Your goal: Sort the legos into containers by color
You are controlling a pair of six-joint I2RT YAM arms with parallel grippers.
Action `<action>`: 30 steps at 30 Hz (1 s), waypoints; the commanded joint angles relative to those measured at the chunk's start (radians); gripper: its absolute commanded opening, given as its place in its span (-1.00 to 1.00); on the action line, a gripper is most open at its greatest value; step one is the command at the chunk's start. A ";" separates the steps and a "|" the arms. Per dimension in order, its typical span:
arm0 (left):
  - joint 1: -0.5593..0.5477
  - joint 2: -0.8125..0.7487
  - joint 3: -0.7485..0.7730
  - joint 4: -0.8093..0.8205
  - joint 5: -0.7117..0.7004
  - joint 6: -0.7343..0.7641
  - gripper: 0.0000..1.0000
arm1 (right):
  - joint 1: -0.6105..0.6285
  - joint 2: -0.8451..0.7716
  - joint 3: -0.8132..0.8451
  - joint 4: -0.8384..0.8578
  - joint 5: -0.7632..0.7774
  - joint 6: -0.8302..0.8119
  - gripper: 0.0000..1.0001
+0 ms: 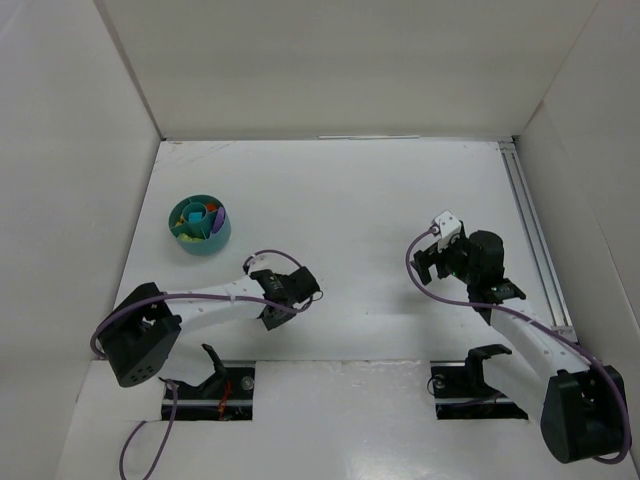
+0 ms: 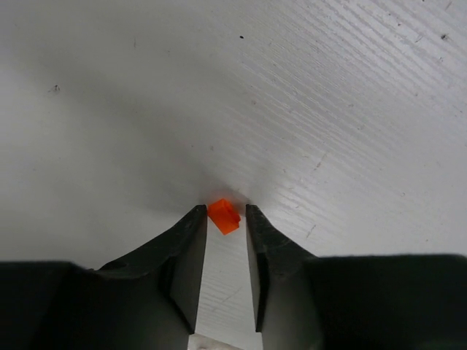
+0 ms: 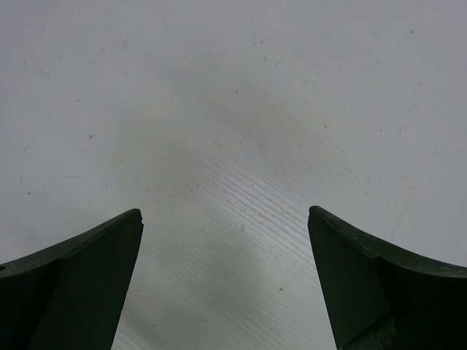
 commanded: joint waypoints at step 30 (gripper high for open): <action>0.588 0.063 0.515 0.339 -0.031 0.662 -1.00 | 0.007 -0.019 0.002 0.052 0.023 0.011 0.98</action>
